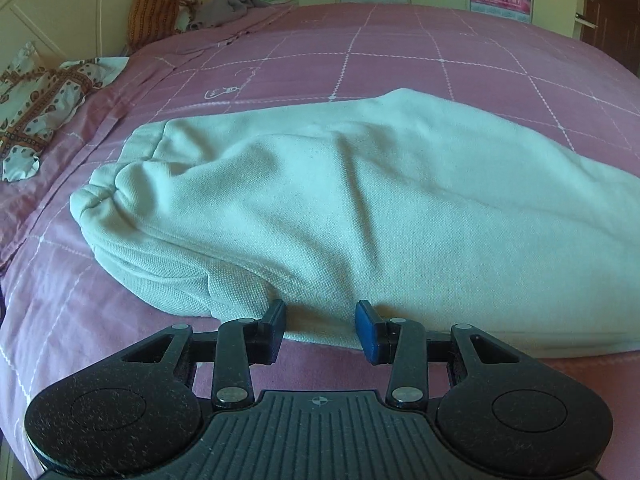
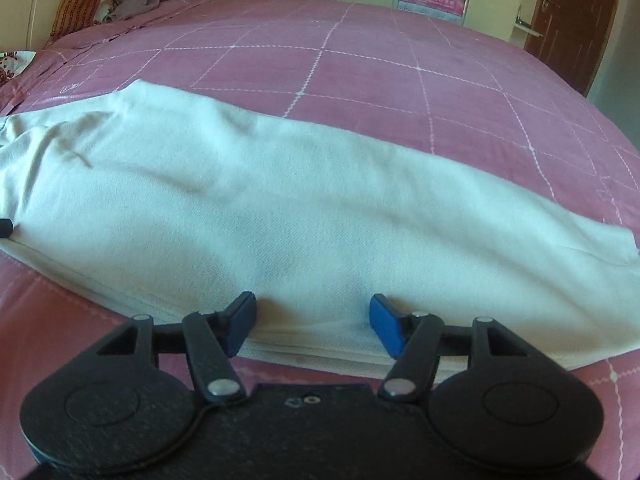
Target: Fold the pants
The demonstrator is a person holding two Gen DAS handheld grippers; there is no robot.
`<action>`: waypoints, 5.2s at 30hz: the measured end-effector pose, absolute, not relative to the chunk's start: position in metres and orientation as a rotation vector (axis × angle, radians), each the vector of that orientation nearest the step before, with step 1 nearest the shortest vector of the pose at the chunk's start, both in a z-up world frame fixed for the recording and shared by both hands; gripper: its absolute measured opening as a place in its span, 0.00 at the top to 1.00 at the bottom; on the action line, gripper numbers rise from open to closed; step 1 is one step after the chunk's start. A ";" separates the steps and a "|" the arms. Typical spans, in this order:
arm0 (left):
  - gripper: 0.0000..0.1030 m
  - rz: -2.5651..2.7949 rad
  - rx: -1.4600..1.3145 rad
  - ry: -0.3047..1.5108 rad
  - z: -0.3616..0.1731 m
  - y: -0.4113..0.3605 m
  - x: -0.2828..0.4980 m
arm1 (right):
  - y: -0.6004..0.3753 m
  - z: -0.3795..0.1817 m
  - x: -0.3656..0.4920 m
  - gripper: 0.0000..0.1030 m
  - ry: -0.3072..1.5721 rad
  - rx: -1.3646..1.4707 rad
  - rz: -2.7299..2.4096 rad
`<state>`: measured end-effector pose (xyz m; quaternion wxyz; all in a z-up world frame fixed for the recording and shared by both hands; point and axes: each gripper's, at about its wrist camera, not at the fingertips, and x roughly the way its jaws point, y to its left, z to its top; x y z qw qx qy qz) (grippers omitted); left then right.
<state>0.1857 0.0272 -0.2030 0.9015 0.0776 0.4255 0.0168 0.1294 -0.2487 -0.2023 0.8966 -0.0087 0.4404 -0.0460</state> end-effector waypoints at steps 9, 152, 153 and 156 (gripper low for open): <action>0.61 -0.200 0.155 0.818 -0.165 -0.067 0.174 | -0.306 -0.176 0.109 0.39 0.867 0.112 -0.188; 0.72 -0.265 0.001 0.938 -0.169 -0.074 0.223 | -0.237 -0.164 0.173 0.57 0.795 0.076 -0.135; 0.72 -0.261 0.016 0.935 -0.170 -0.078 0.228 | -0.236 -0.165 0.178 0.57 0.799 0.066 -0.138; 0.72 -0.257 0.075 0.917 -0.175 -0.091 0.242 | -0.236 -0.165 0.191 0.57 0.795 0.025 -0.155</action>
